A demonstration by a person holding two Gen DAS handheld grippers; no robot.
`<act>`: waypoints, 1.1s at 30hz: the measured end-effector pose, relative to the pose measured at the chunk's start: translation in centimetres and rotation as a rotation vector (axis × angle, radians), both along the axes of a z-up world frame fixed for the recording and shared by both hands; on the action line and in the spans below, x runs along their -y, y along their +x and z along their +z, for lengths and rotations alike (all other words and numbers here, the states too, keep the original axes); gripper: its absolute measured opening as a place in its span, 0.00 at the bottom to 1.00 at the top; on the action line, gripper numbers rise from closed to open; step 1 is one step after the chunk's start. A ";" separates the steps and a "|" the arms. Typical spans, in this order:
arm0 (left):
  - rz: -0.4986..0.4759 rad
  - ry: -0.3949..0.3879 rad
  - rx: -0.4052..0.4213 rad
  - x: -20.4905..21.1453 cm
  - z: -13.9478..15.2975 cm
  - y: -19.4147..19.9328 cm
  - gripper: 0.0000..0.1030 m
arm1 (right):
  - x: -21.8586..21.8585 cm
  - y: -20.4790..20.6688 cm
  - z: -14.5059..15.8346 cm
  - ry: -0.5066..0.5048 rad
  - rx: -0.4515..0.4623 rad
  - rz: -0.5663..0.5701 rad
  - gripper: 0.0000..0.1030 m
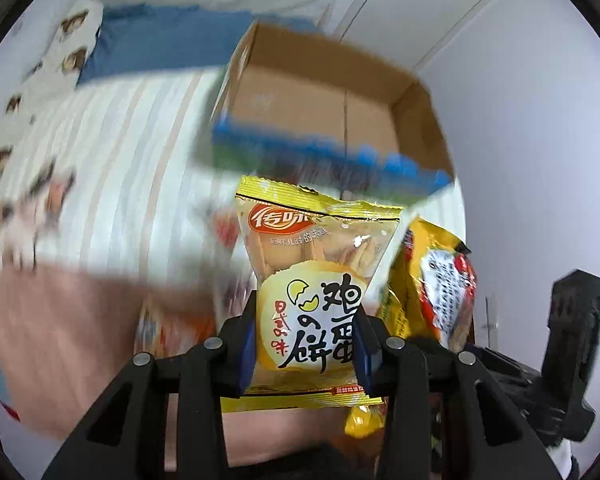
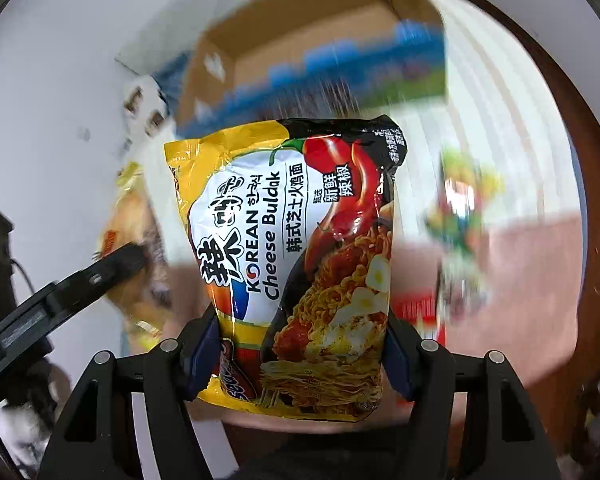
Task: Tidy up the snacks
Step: 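Carry both bags into the cardboard box and open both tools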
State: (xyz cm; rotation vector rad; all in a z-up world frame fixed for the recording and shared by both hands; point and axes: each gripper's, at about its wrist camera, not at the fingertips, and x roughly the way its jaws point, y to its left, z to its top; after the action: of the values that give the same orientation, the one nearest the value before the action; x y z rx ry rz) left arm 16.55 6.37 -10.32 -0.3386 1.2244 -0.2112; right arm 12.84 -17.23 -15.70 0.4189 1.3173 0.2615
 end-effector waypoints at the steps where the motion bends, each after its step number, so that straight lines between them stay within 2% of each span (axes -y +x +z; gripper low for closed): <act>1: 0.004 0.000 0.013 0.5 0.8 2.2 0.35 | 0.1 2.0 0.8 0.000 0.019 0.001 0.69; 4: 0.007 0.007 0.024 2.1 1.5 8.8 0.35 | 0.7 8.8 3.3 -0.033 0.096 0.008 0.69; 8: 0.007 0.030 -0.016 3.6 -0.6 17.1 0.35 | 1.0 18.0 3.7 -0.097 0.126 0.018 0.69; 11: 0.008 0.032 -0.085 3.9 -3.3 22.3 0.35 | 1.3 25.3 0.8 -0.163 0.077 0.028 0.69; 13: 0.004 0.062 -0.128 4.2 -5.6 25.3 0.35 | 1.3 28.8 -0.8 -0.193 0.037 0.035 0.69; 17: 0.010 0.076 -0.189 4.6 -9.5 29.3 0.35 | 1.6 33.9 -5.1 -0.237 -0.038 0.034 0.69; 20: 0.006 0.095 -0.224 4.8 -11.7 30.9 0.35 | 2.0 35.3 -8.1 -0.260 -0.085 0.044 0.69; 24: -0.004 0.124 -0.255 5.2 -13.4 32.0 0.35 | 1.8 37.1 -10.6 -0.296 -0.112 0.060 0.69; 27: -0.023 0.130 -0.270 6.0 -13.7 32.1 0.36 | 0.9 37.7 -11.4 -0.279 -0.142 0.076 0.70; 28: -0.026 0.136 -0.265 6.1 -13.7 32.3 0.39 | 0.8 38.2 -11.8 -0.282 -0.158 0.081 0.76; 29: -0.029 0.130 -0.254 6.3 -13.5 32.4 0.53 | 0.1 38.7 -12.1 -0.292 -0.168 0.084 0.83; 30: -0.030 0.125 -0.251 6.2 -13.5 32.5 0.79 | 0.0 39.0 -12.2 -0.298 -0.160 0.088 0.91; 32: -0.034 0.132 -0.236 6.2 -13.0 32.4 0.95 | -0.2 39.2 -12.1 -0.288 -0.150 0.101 0.94; 33: -0.040 0.137 -0.231 6.2 -12.7 32.3 0.95 | -0.5 39.2 -11.9 -0.295 -0.145 0.108 0.95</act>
State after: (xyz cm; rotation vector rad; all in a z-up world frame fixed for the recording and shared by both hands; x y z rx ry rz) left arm 48.85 0.13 -23.06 -0.2236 1.4670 -0.1240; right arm 52.05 -16.73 -27.57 0.1189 1.4972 0.1249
